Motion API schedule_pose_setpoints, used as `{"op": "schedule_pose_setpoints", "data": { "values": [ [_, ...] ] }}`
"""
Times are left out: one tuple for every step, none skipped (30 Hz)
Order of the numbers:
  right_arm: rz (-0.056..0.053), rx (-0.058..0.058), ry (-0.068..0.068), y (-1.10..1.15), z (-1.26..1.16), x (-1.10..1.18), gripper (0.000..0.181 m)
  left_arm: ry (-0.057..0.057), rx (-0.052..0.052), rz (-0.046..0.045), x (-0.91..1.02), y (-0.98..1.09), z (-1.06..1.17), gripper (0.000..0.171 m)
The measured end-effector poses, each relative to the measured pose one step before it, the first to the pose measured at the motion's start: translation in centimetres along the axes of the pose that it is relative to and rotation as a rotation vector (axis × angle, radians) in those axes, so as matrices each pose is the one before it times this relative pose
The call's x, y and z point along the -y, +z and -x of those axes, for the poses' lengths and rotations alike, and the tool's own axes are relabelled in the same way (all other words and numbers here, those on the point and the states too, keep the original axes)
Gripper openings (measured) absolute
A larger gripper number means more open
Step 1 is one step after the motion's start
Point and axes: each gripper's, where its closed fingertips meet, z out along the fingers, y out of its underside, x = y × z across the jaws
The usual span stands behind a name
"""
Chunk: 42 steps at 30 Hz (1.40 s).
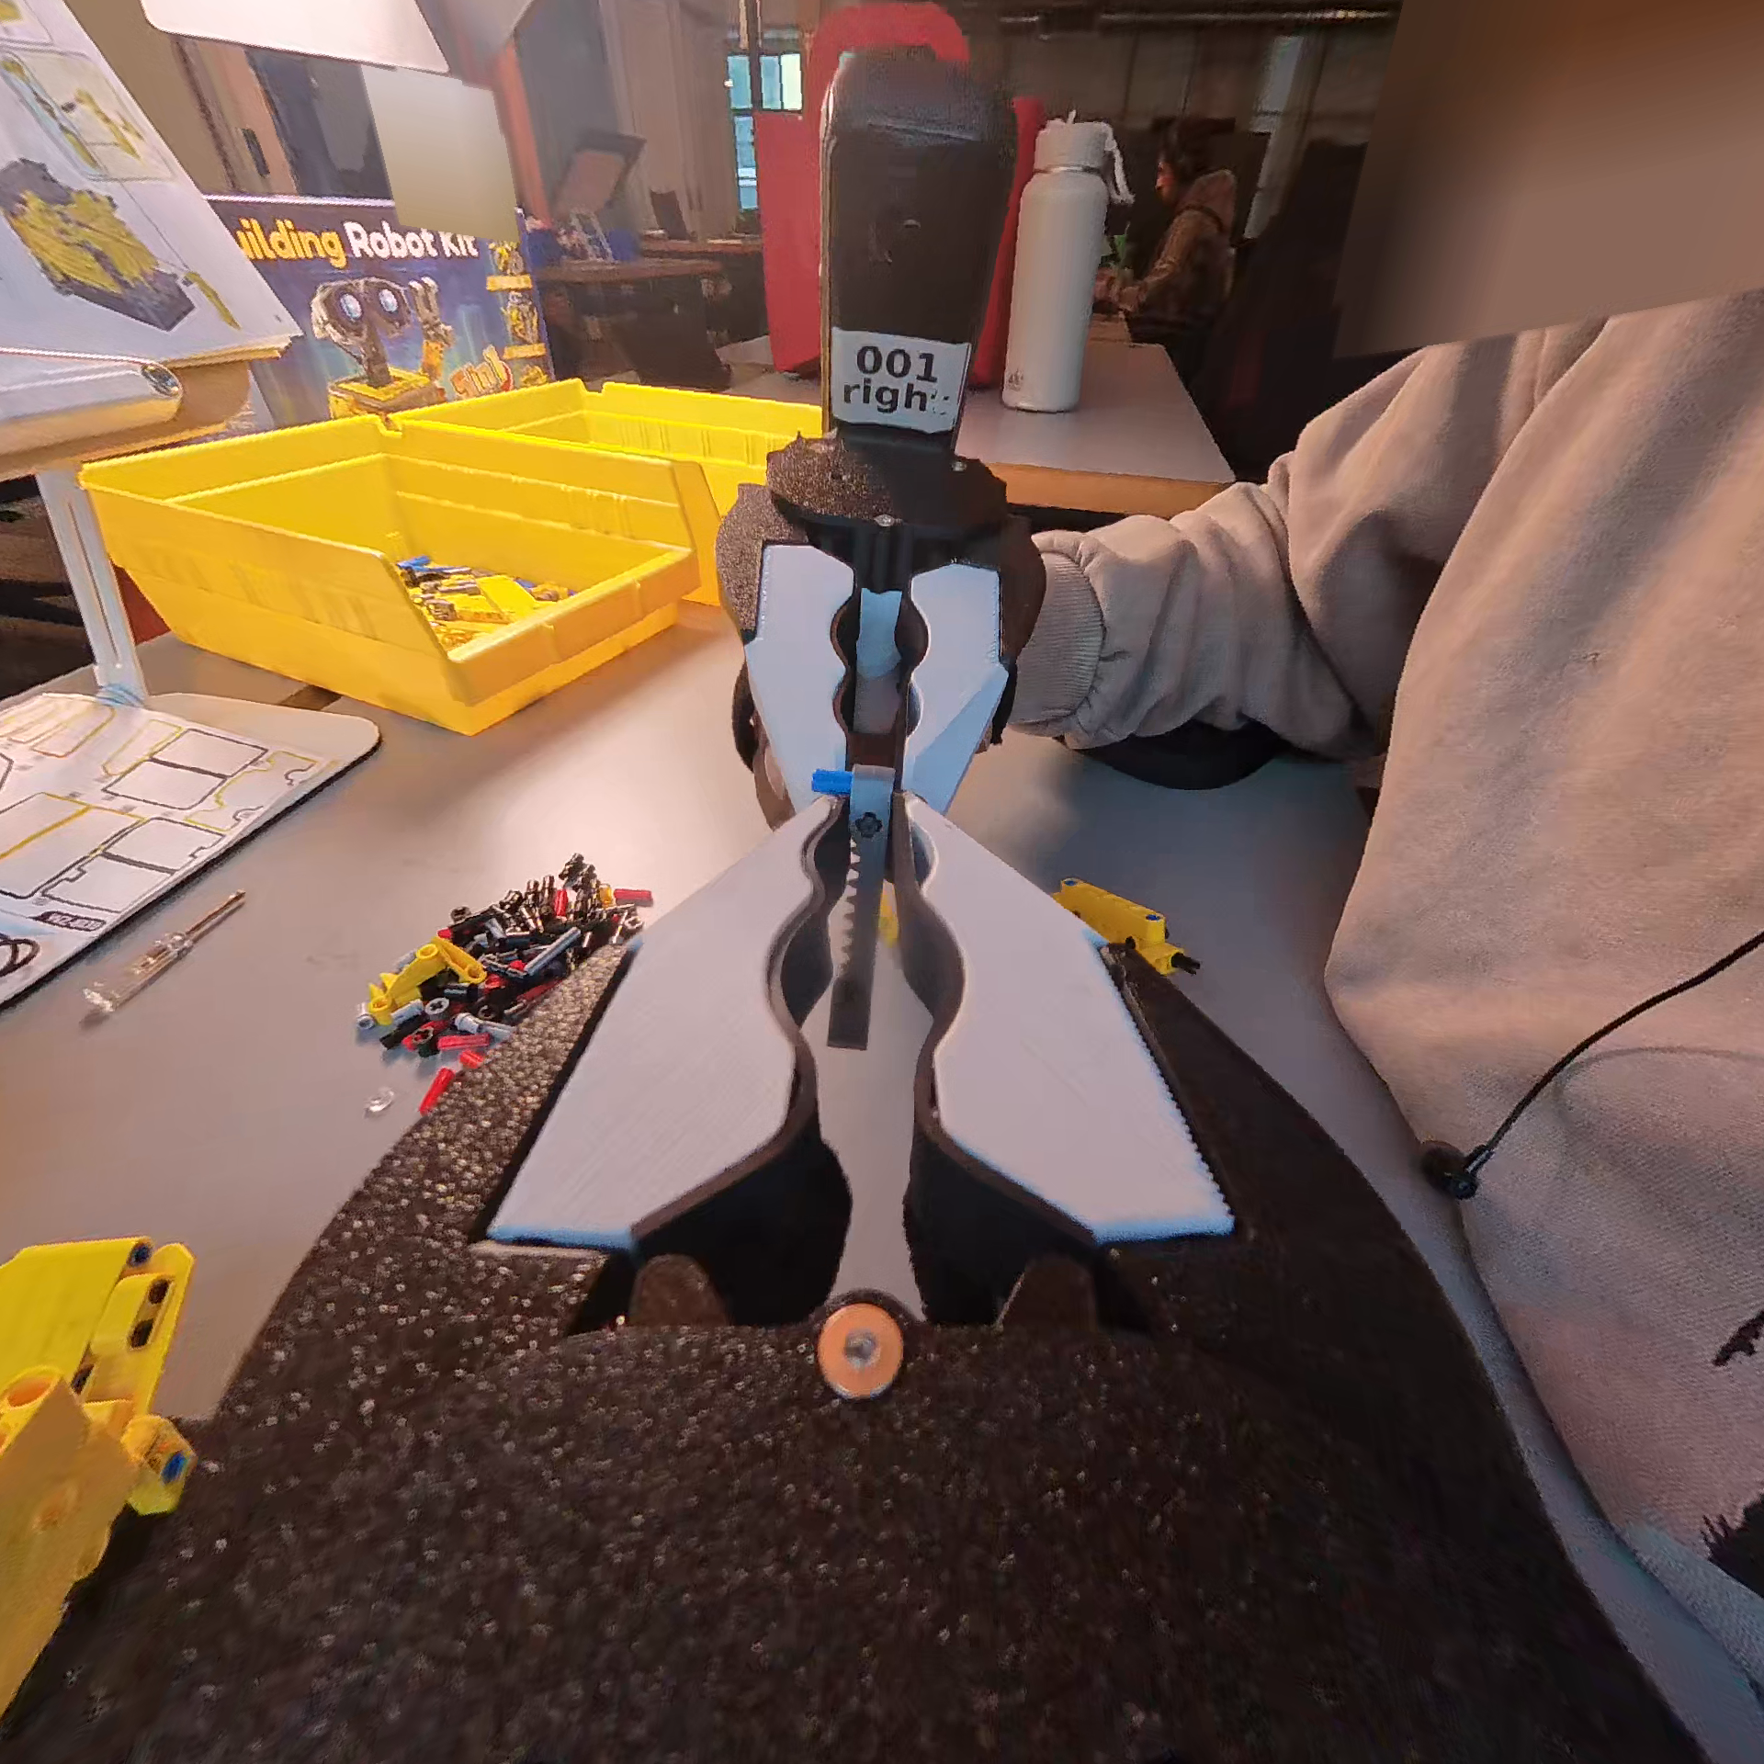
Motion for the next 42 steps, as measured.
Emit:
{"op": "schedule_pose_setpoints", "data": {
  "values": [
    [-0.0263,0.0024,0.0134,-0.033,0.064,0.481,0.006,-0.0154,-0.0125,-0.01999,0.438,-0.196,-0.061,0.007],
    [-0.0213,0.0057,0.0195,-0.008,0.061,0.473,0.006,-0.0103,-0.0094,-0.00939,0.329,-0.234,-0.024,0.007],
    [-0.0139,-0.0049,0.0085,-0.012,-0.077,0.325,0.006,0.013,0.0083,0.00139,0.177,-0.226,0.117,0.006],
    [-0.01,-0.0064,0.003,-0.103,-0.176,0.167,0.006,0.0152,0.0154,0.00767,0.002,-0.149,0.202,0.006],
    [-0.0085,0.0081,0.0198,-0.168,-0.139,0.028,0.006,-0.0005,0.0063,0.0051,-0.081,-0.036,0.113,0.006],
    [-0.0044,0.0146,0.0183,-0.162,-0.026,-0.104,0.006,-0.007,-0.0009,0.00483,-0.128,0.028,0.054,0.006],
    [-0.0025,0.0079,0.0069,-0.139,0.02,-0.099,0.005,-0.0053,-0.0083,0.00485,-0.126,0.043,-0.079,0.006],
    [0.003,0.0084,0.0047,-0.113,0.106,-0.095,0.005,0.0011,-0.0034,0.00344,-0.06,0.041,-0.045,0.006],
    [-0.0005,0.0015,0.0014,-0.157,0.015,0.035,0.005,0.0,-0.0012,0.00282,-0.022,0.042,-0.022,0.006],
    [0.0068,0.0026,-0.0063,-0.18,0.013,-0.023,0.005,-0.0008,-0.0036,0.00473,-0.077,0.023,0.002,0.006],
    [0.0009,0.0041,-0.0022,-0.217,-0.022,0.108,0.005,-0.0026,-0.003,-0.00085,-0.007,-0.001,0.004,0.006],
    [0.0024,0.0066,-0.0007,-0.172,0.031,0.044,0.005,0.0018,0.0004,0.00489,-0.081,0.025,0.007,0.006],
    [0.0075,0.003,-0.0055,-0.19,-0.003,-0.095,0.001,0.0013,0.0063,-0.0085,0.128,-0.259,0.156,0.006],
    [0.007,-0.0021,-0.0073,-0.551,-0.176,-0.189,0.0,-0.0167,0.0364,-0.03718,0.596,-1.106,0.91,0.006],
    [-0.0313,-0.0188,0.0295,-1.122,-0.621,0.331,0.0,-0.0279,0.0356,-0.06691,1.184,-1.646,1.183,0.005],
    [-0.0222,-0.0039,0.0239,-0.766,-0.313,0.296,0.0,-0.0011,0.0047,-0.04147,0.864,-0.556,0.233,0.006],
    [0.012,-0.0203,-0.0143,0.229,-0.235,-0.114,0.0,0.0206,-0.0054,0.02741,-0.516,0.845,-0.379,0.006],
    [0.0113,-0.012,-0.0253,0.832,0.05,-0.127,0.0,0.0082,-0.0157,0.0391,-0.98,1.229,-0.56,0.007],
    [0.017,0.0009,-0.0167,0.887,0.205,-0.246,0.0,-0.0178,-0.02,0.01577,-0.505,0.807,-0.376,0.007],
    [0.0157,-0.0061,-0.0167,0.517,0.004,-0.226,0.005,-0.0229,-0.0159,-0.00118,-0.009,0.195,-0.128,0.007],
    [0.0084,-0.0029,-0.0015,0.176,-0.046,-0.106,0.019,-0.0116,-0.0029,0.0013,-0.024,-0.044,0.055,0.007],
    [0.0137,0.0101,0.0147,0.085,0.087,-0.202,0.025,0.0004,0.0124,0.00686,-0.243,0.003,0.177,0.007],
    [0.022,0.003,0.0069,0.257,0.112,-0.366,0.025,-0.0044,-0.004,0.00794,-0.284,0.098,-0.126,0.007],
    [0.0143,-0.0049,-0.0115,0.393,0.198,-0.279,0.022,-0.0037,-0.0059,0.00781,-0.249,0.19,-0.199,0.007],
    [0.0036,-0.0094,-0.0174,0.369,0.199,-0.118,0.012,0.0072,0.0001,0.01093,-0.199,0.196,-0.139,0.007],
    [0.0035,-0.0216,-0.006,0.251,-0.141,-0.106,0.008,0.0062,0.0058,0.00488,-0.055,0.127,-0.011,0.007],
    [0.0054,-0.0013,0.0081,0.071,-0.057,-0.106,0.007,0.0094,0.0019,-0.00215,-0.01,0.019,-0.017,0.007],
    [-0.0037,0.0105,0.0115,-0.112,0.002,0.08,0.006,-0.0002,-0.0001,-0.01301,0.106,-0.023,-0.047,0.007],
    [-0.0071,0.0098,0.0091,-0.153,0.023,0.168,0.006,0.0015,-0.0013,-0.01618,0.133,-0.079,-0.071,0.007],
    [-0.0111,0.0033,0.0059,-0.146,0.009,0.225,0.006,0.0015,-0.0018,-0.00378,-0.068,-0.085,-0.039,0.009],
    [-0.0111,0.0005,0.0052,-0.136,0.009,0.241,0.006,-0.0062,0.0003,0.01044,-0.255,0.005,0.026,0.016],
    [0.0009,0.0055,0.0012,-0.06,0.139,0.089,0.006,-0.0086,-0.0117,0.01293,-0.267,0.099,-0.144,0.017],
    [0.0009,0.0055,-0.0041,0.005,0.17,0.073,0.006,-0.0073,-0.0172,0.00824,-0.197,0.181,-0.244,0.016],
    [0.0006,0.0069,-0.0022,0.061,0.204,0.027,0.006,-0.0042,-0.0042,-0.00575,0.035,0.151,-0.059,0.015],
    [0.006,-0.0009,-0.0035,0.097,0.061,-0.114,0.006,-0.0034,-0.004,-0.00655,0.068,0.09,-0.062,0.011],
    [0.0146,-0.0071,-0.0063,0.115,-0.027,-0.265,0.006,-0.0004,-0.0013,0.00592,-0.07,0.041,0.024,0.006],
    [0.0076,-0.0057,-0.0076,0.058,-0.043,-0.17,0.006,0.0037,0.0015,0.01386,-0.182,-0.001,0.064,0.006],
    [0.0084,0.001,-0.0029,0.022,0.012,-0.159,0.007,0.0001,-0.0013,0.01353,-0.155,-0.001,0.012,0.006],
    [0.0046,-0.0016,0.0002,0.021,-0.052,-0.124,0.007,-0.0018,0.0074,0.01039,-0.094,-0.017,0.122,0.005],
    [0.0009,-0.0002,-0.0003,-0.03,-0.039,-0.113,0.007,-0.0001,0.0025,0.0148,-0.144,-0.043,0.059,0.006],
    [0.0064,-0.0004,0.0011,-0.005,-0.043,-0.204,0.007,0.0014,0.0072,0.01301,-0.138,-0.078,0.113,0.005],
    [0.0069,-0.0042,-0.0003,0.028,-0.104,-0.181,0.007,0.001,0.0057,0.00752,-0.115,-0.059,0.095,0.005]
  ]
}}
